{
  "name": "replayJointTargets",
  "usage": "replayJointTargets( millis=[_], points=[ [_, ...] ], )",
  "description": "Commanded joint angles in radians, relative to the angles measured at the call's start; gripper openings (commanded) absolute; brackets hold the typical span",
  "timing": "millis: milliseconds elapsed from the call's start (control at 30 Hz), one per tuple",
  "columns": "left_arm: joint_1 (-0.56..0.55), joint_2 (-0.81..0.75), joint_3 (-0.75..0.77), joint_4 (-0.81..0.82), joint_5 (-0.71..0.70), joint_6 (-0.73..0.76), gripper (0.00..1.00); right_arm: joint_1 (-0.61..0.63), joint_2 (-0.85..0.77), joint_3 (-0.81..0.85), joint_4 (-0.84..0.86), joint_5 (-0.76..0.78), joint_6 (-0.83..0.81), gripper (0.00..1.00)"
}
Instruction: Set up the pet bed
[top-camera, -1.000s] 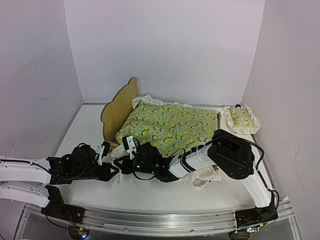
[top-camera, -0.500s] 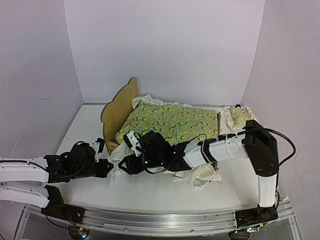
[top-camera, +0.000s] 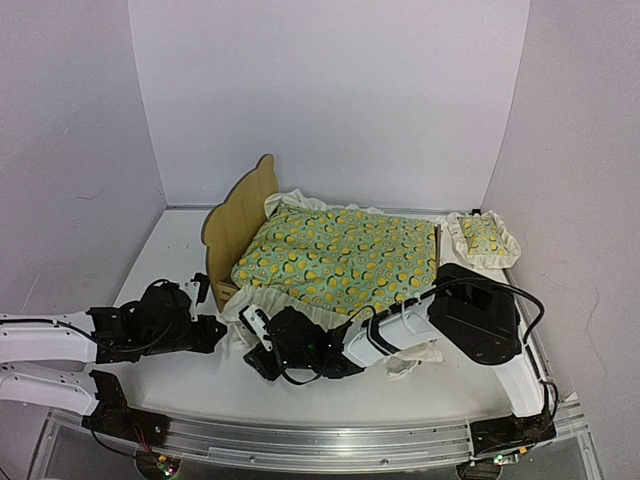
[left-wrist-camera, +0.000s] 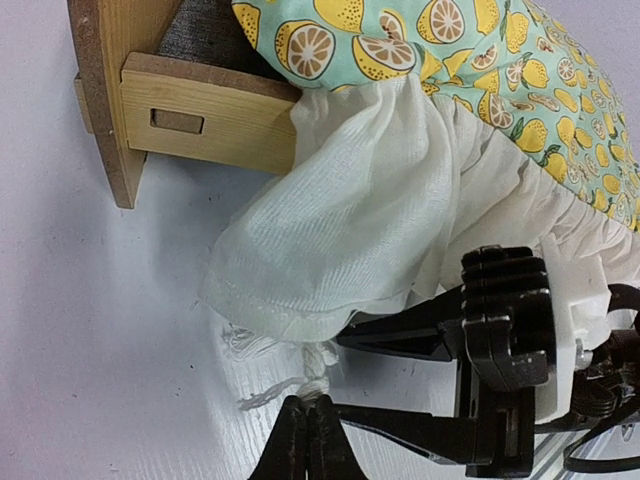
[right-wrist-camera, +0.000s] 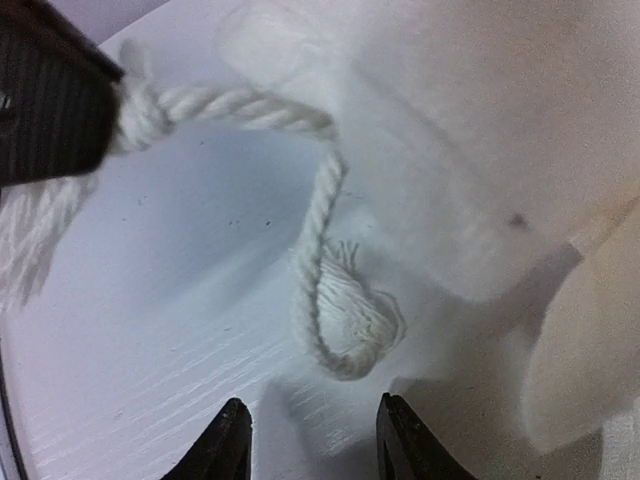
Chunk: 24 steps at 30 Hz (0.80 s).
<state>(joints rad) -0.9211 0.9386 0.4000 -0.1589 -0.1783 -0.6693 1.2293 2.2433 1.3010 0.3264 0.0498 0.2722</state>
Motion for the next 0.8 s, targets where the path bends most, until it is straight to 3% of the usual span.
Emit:
replayJointTargets(
  millis=[0,167,200,267,300,533,700,767],
  points=[
    [0.007,0.002,0.049,0.002,-0.004,0.019,0.00,-0.001,0.023,-0.007,0.163,0.098,-0.017,0.42],
    [0.007,-0.003,0.041,0.001,0.001,0.017,0.00,-0.001,0.059,0.009,0.237,0.122,-0.023,0.34],
    [0.007,-0.001,0.038,0.001,0.006,0.017,0.00,-0.001,0.058,0.011,0.248,0.118,-0.021,0.29],
    [0.007,0.013,0.033,0.001,0.019,0.011,0.00,-0.001,0.041,0.004,0.252,0.110,-0.015,0.07],
    [0.007,0.022,0.031,-0.002,0.026,0.006,0.00,-0.001,0.023,-0.009,0.251,0.113,-0.002,0.01],
    [0.007,0.118,0.014,0.038,0.152,-0.009,0.00,-0.020,-0.115,-0.065,0.108,0.051,0.098,0.00],
    [0.020,0.166,0.007,0.086,0.269,0.007,0.00,-0.022,-0.132,-0.023,-0.005,0.054,-0.049,0.00],
    [0.039,0.182,0.017,0.082,0.292,0.014,0.17,-0.023,-0.127,-0.010,-0.017,0.048,-0.096,0.00]
  ],
)
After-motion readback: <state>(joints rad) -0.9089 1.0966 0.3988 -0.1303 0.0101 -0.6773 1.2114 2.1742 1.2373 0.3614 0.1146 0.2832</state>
